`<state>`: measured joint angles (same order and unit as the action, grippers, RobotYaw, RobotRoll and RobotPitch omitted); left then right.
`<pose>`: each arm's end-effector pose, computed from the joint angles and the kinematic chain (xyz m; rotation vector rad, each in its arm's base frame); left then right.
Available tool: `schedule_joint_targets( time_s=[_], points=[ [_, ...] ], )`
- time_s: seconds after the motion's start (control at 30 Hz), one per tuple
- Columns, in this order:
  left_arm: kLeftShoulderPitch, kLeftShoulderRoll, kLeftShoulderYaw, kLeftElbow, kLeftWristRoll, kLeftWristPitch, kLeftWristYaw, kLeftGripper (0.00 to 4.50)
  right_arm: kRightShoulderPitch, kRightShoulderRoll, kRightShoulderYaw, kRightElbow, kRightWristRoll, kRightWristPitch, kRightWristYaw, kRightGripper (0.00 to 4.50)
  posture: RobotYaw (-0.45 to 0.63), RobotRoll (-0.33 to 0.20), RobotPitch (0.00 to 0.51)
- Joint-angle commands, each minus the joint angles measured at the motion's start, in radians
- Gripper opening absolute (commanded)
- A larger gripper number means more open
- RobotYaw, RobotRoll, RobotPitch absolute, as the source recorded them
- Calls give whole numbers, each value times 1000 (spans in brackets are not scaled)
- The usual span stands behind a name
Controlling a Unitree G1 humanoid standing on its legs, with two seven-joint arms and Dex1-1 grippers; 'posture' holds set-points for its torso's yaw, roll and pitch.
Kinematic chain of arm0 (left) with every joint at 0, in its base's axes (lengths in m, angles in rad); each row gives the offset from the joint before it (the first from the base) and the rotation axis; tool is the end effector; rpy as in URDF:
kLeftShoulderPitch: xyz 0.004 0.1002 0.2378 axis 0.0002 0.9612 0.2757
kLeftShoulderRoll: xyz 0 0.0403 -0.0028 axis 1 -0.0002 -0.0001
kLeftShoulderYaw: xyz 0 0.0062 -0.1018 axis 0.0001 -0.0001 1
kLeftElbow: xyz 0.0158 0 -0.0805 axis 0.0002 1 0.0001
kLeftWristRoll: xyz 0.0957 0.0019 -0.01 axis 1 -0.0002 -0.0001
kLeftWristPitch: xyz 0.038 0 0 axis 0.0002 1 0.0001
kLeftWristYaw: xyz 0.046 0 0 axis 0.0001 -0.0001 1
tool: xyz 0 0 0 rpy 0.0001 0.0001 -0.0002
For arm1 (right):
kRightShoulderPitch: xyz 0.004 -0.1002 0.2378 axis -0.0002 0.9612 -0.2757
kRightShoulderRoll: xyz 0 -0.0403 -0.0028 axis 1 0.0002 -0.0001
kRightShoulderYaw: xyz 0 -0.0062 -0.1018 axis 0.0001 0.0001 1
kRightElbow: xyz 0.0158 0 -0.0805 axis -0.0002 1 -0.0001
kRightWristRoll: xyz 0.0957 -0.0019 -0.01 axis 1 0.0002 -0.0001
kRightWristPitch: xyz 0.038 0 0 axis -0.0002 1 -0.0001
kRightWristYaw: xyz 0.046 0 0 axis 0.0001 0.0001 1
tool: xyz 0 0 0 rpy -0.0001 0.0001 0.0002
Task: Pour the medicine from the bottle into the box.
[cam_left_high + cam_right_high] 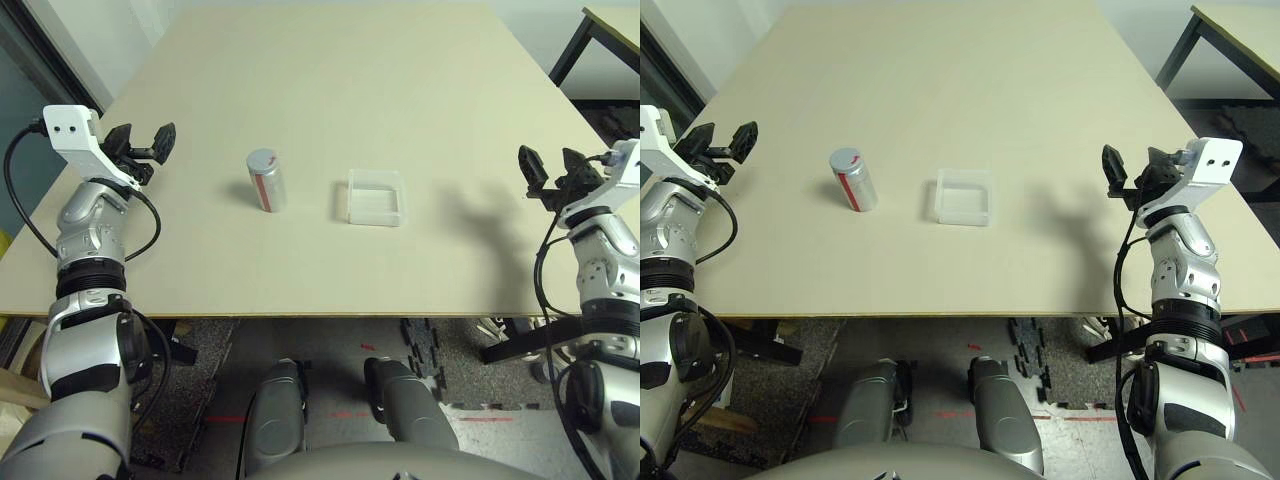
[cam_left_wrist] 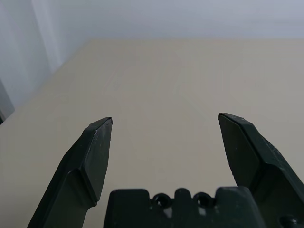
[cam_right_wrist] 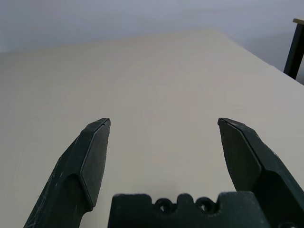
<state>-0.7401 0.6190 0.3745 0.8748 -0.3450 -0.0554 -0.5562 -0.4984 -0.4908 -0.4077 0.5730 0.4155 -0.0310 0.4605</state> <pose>0.2930 0.3302 0.1527 -0.0435 -0.1590 -0.0562 0.2673 -0.3111 0.1167 0.1140 -0.1869 0.0170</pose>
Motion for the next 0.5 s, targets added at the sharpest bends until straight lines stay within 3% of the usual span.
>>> schedule_joint_targets(
  time_s=[0.03, 0.5],
  points=[
    [-12, 15, 3, 22, 13, -14, 3, 4470, -7, -8, -20, 34, -3, -21, -6, 4500, -82, 0, 136],
    [27, 10, -9, -38, -3, 20, -47, 4470, -48, -14, 29, 13, 5, -7, 118, 4500, -79, 0, 125]
  ],
)
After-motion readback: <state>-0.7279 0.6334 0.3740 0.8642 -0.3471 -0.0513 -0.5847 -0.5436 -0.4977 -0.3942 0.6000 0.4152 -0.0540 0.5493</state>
